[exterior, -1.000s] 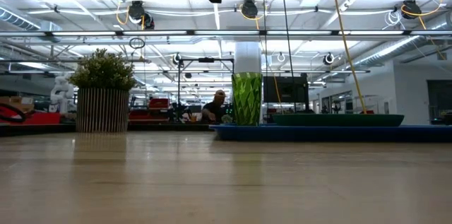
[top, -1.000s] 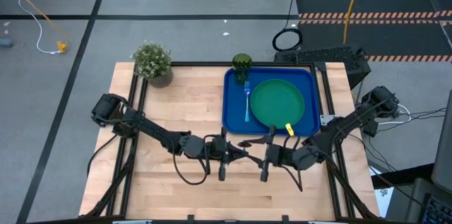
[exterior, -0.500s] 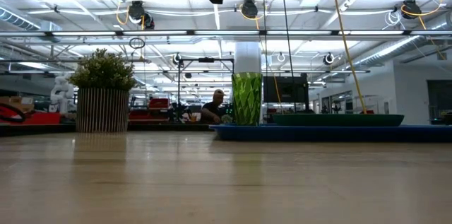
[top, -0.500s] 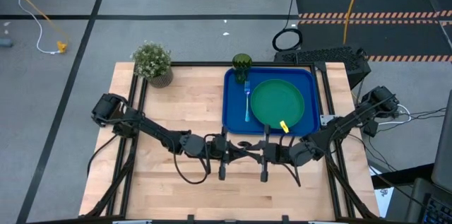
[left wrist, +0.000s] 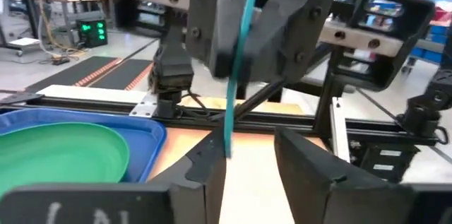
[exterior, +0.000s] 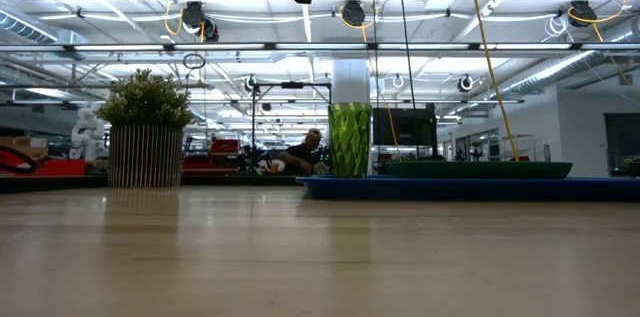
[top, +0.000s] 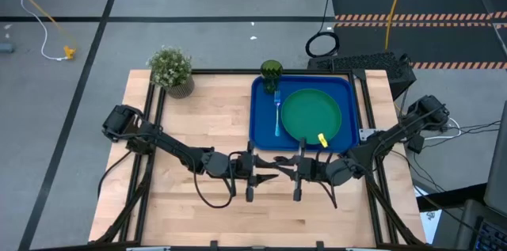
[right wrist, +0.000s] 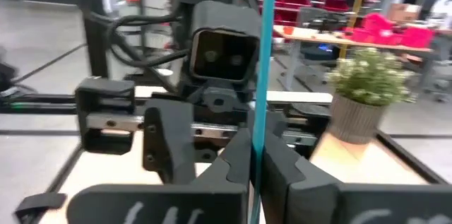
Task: Pick and place plate/cup/fork/spoon on tray
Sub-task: Put the blue spoon on the blue serving tray to the left of the blue fork
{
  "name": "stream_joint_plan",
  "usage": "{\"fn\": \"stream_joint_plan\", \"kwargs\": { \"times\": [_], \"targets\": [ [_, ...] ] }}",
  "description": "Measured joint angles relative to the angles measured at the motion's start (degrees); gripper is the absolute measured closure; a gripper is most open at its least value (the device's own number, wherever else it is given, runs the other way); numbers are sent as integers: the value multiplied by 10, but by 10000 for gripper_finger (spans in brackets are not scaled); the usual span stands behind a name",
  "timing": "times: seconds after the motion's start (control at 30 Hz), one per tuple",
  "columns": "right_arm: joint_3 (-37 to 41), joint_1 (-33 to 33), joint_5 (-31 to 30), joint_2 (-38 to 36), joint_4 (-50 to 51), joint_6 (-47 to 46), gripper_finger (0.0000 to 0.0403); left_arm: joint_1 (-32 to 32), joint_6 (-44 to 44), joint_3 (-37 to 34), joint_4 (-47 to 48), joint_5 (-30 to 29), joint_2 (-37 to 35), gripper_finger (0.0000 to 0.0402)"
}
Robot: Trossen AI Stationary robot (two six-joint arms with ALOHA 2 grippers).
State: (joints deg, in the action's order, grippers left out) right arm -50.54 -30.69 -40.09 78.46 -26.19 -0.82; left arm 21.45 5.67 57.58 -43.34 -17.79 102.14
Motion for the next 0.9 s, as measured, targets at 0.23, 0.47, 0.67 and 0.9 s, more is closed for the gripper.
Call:
{"fn": "stream_joint_plan", "kwargs": {
  "times": [0.23,0.47,0.67,0.9],
  "targets": [
    [0,-21,-132,-26,44,1,402,9,19,0,117,-33,-56,267],
    [0,-22,-143,-27,60,-5,403,41,-30,0,112,-130,-105,266],
    [0,-11,-142,-27,66,-15,403,49,-143,0,24,-160,-107,261],
    [0,0,-142,-14,65,-26,403,41,-198,35,21,-216,-101,210]
  ]
}}
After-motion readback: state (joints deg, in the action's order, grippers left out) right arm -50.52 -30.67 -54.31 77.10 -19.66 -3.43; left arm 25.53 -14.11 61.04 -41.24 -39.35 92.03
